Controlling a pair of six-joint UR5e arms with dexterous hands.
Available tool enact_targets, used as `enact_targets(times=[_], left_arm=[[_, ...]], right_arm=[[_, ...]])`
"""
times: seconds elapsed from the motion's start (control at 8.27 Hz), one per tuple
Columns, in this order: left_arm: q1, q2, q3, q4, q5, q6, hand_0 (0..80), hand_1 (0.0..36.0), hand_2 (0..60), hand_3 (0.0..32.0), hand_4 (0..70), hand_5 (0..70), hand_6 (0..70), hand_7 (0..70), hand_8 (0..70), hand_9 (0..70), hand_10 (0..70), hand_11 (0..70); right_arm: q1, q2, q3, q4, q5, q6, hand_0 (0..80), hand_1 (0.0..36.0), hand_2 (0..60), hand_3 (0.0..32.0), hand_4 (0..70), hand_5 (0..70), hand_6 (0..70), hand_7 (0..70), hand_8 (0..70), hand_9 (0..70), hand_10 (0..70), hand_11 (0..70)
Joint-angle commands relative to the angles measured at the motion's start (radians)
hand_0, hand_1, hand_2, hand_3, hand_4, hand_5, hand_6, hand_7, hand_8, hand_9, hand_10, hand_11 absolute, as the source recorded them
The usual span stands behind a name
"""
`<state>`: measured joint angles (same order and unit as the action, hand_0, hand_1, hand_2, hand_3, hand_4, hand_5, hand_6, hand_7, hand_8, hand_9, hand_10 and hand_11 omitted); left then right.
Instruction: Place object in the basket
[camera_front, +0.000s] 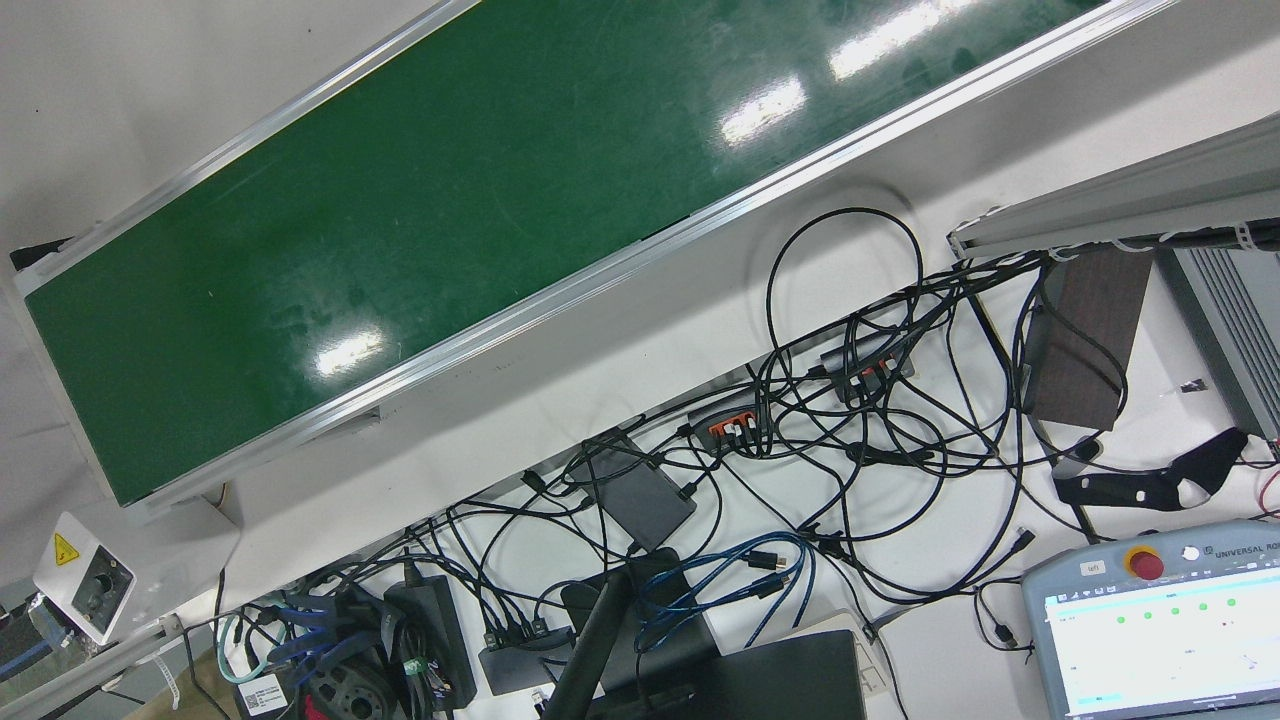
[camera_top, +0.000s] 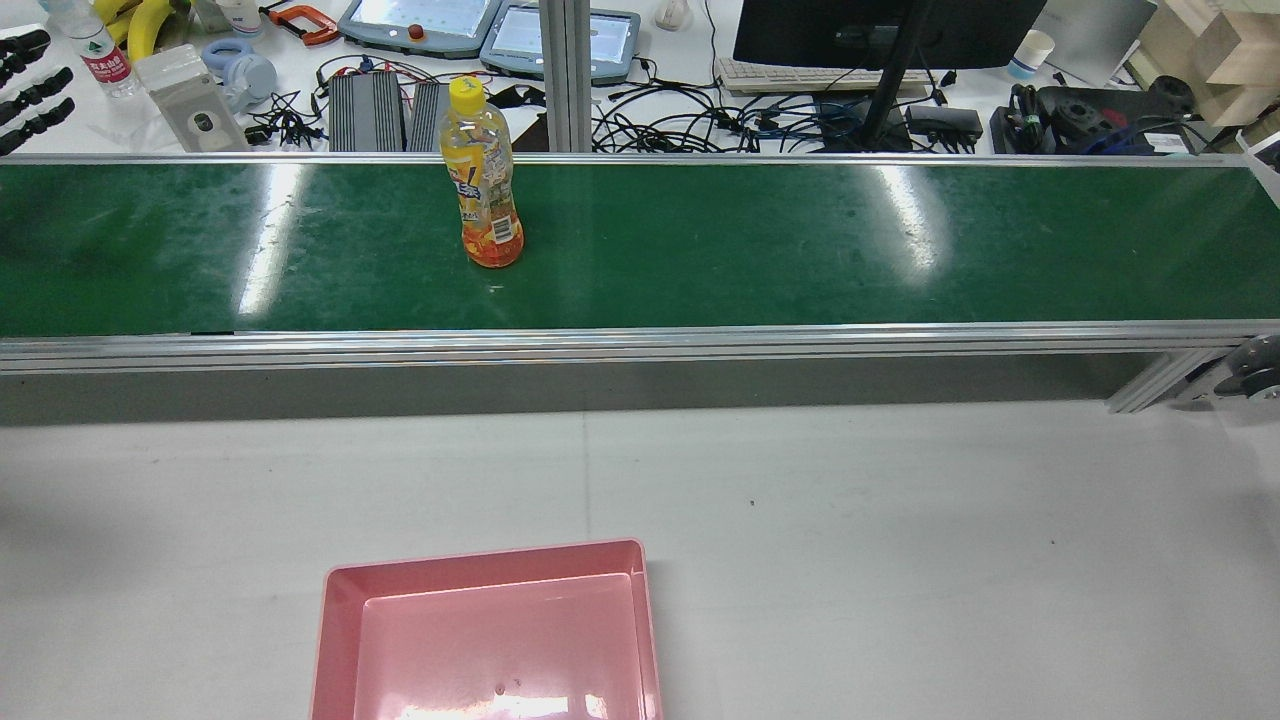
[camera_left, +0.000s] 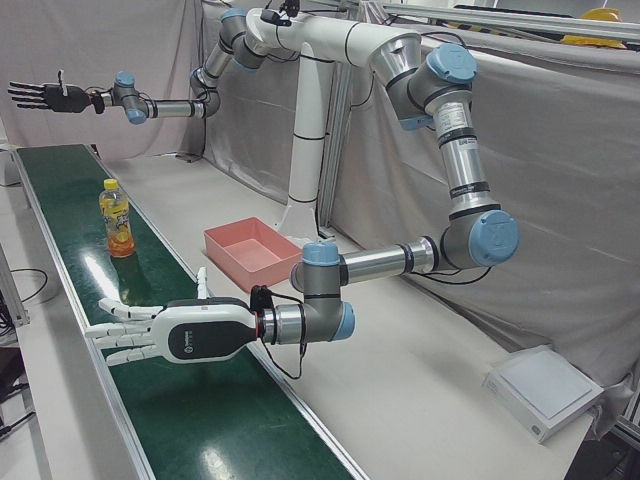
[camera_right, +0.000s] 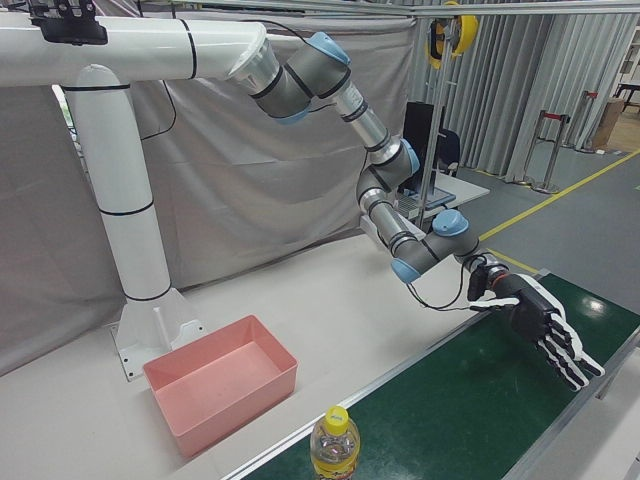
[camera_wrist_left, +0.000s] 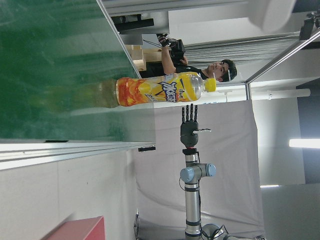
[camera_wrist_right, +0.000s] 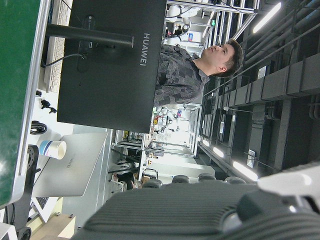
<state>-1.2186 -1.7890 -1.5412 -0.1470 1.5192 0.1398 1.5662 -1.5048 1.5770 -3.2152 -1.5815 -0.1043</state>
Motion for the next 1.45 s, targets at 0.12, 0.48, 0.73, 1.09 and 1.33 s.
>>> enact_targets(times=[0.12,0.48,0.73,1.09,1.33], left_arm=[[-0.01,-0.006,-0.107,0.117,-0.013,0.154,66.4,11.2,0.0,11.2,5.6,17.6,0.0,2.0,6.2,2.2,1.2,3.9],[-0.012,-0.032,-0.105,0.118,-0.013,0.158,55.8,9.2,0.0,3.0,6.2,16.8,0.0,1.9,4.9,2.0,0.9,2.9],[-0.009,-0.033,-0.102,0.095,-0.014,0.158,54.6,8.9,0.0,6.6,4.2,15.1,0.0,1.7,4.5,1.6,0.4,1.8],[-0.007,-0.047,-0.079,0.075,-0.014,0.196,52.6,9.4,0.0,3.6,2.0,12.3,0.0,1.4,3.5,1.5,1.4,3.5],[-0.006,-0.046,-0.034,0.026,-0.017,0.195,51.1,9.1,0.0,4.6,1.2,10.7,0.0,1.4,3.5,1.8,1.2,3.2]], right_arm=[[0.0,0.0,0.0,0.0,0.0,0.0,0.0,0.0,0.0,0.0,0.0,0.0,0.0,0.0,0.0,0.0,0.0,0.0],[0.0,0.0,0.0,0.0,0.0,0.0,0.0,0.0,0.0,0.0,0.0,0.0,0.0,0.0,0.0,0.0,0.0,0.0],[0.001,0.001,0.0,0.0,0.0,0.0,0.0,0.0,0.0,0.0,0.0,0.0,0.0,0.0,0.0,0.0,0.0,0.0],[0.0,0.0,0.0,0.0,0.0,0.0,0.0,0.0,0.0,0.0,0.0,0.0,0.0,0.0,0.0,0.0,0.0,0.0],[0.0,0.0,0.0,0.0,0.0,0.0,0.0,0.0,0.0,0.0,0.0,0.0,0.0,0.0,0.0,0.0,0.0,0.0]])
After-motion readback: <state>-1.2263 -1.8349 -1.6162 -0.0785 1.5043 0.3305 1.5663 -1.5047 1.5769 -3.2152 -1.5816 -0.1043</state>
